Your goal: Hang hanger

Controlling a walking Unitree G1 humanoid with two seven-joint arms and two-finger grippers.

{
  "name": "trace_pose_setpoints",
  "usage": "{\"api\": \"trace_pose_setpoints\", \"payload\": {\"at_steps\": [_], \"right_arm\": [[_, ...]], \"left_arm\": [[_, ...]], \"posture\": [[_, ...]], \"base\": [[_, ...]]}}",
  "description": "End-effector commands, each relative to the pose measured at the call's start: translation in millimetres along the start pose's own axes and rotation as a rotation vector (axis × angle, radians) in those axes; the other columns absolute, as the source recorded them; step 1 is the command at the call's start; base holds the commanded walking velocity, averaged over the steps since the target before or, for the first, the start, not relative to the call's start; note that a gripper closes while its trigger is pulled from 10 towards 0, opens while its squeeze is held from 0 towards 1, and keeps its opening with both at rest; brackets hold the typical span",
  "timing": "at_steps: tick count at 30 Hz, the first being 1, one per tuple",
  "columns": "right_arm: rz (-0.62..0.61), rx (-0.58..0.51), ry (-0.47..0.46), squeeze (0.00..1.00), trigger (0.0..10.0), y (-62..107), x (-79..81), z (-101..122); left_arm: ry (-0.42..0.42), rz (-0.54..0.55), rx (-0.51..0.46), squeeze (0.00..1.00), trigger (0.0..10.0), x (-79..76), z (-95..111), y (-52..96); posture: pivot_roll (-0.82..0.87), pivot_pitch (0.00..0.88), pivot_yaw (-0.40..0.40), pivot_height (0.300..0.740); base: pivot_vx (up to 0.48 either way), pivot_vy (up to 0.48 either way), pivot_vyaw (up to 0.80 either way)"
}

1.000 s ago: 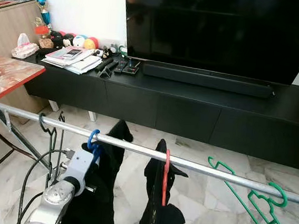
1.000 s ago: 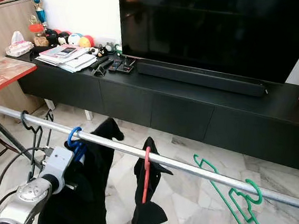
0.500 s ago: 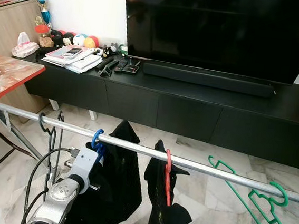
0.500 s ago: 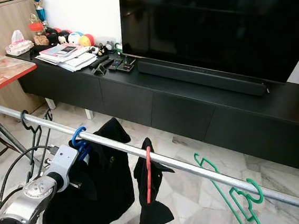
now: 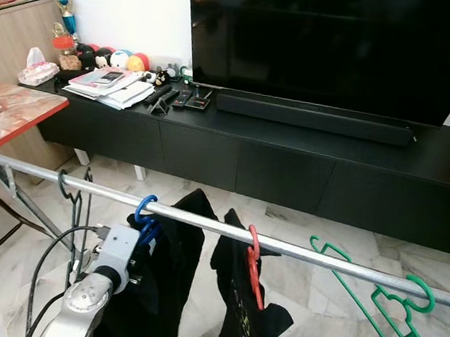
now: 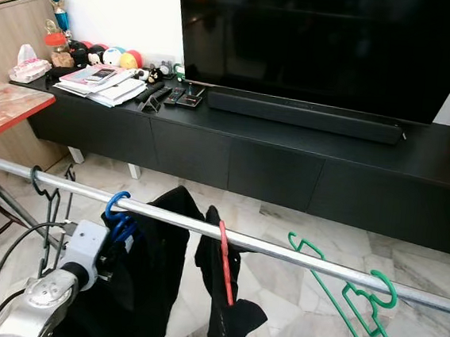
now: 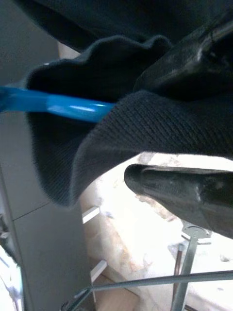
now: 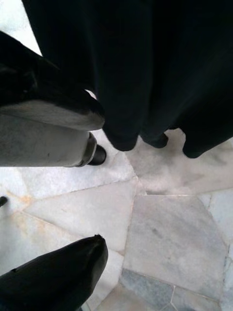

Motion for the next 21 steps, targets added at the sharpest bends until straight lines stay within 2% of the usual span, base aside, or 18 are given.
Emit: {"api": "trace_pose_setpoints", "payload": {"at_steps": [1, 5, 6, 7, 8, 9, 15, 21], "right_arm": [[0.006, 0.015, -0.007, 0.00, 10.0, 0.8, 1.2, -6], [0.006, 0.019, -0.004, 0.00, 10.0, 1.1, 0.1, -7], [0.007, 0.019, -0.002, 0.00, 10.0, 1.0, 0.4, -7], [0.007, 0.019, -0.002, 0.00, 10.0, 1.0, 0.4, -7], [0.008, 0.019, -0.001, 0.00, 10.0, 1.0, 0.4, -7], [0.011, 0.017, 0.003, 0.00, 10.0, 0.6, 1.4, -5], [0.022, 0.004, 0.011, 0.00, 10.0, -2.0, 12.0, 6], [0.019, -0.002, -0.005, 0.00, 10.0, -3.2, 17.6, 12]], "left_arm": [[0.036, 0.011, -0.072, 1.00, 10.0, 3.9, 12, 6.2], [0.077, -0.006, -0.145, 1.00, 10.0, -1.9, 22, 21.0], [0.103, -0.002, -0.176, 0.75, 10.0, -2.4, 27, 26.5], [0.103, -0.002, -0.176, 0.75, 10.0, -2.4, 27, 26.5], [0.105, 0.004, -0.185, 0.41, 10.0, -2.2, 28, 27.9], [0.109, 0.011, -0.196, 0.00, 10.0, -2.8, 30, 30.4], [0.100, -0.002, -0.192, 0.00, 10.0, -10.2, 27, 30.7], [0.097, -0.011, -0.200, 0.00, 10.0, -11.7, 34, 29.4]], "posture": [[0.00, 0.031, 0.049, 0.740], [0.01, 0.019, 0.048, 0.740], [0.01, 0.014, 0.047, 0.740], [0.01, 0.014, 0.047, 0.740], [0.01, 0.010, 0.045, 0.740], [0.02, 0.007, 0.044, 0.740], [0.01, 0.000, 0.046, 0.740], [0.01, 0.004, 0.049, 0.740]], "base": [[0.000, 0.000, 0.00], [0.000, 0.000, 0.00], [0.000, 0.000, 0.00], [0.000, 0.000, 0.00], [0.000, 0.000, 0.00], [0.000, 0.000, 0.00], [0.000, 0.000, 0.00], [0.000, 0.000, 0.00]]}}
Point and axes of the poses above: a point about 5 cm out from each wrist's last joint towards the gripper, its own y axis pointing back from the gripper into the wrist, its own z axis along the axis of the wrist's last joint, x = y × z, the point moved 4 cm from there along -y, pointing out of the wrist towards the gripper, and after that the axes turned 11 degrees about y, right-handed, at the moved point
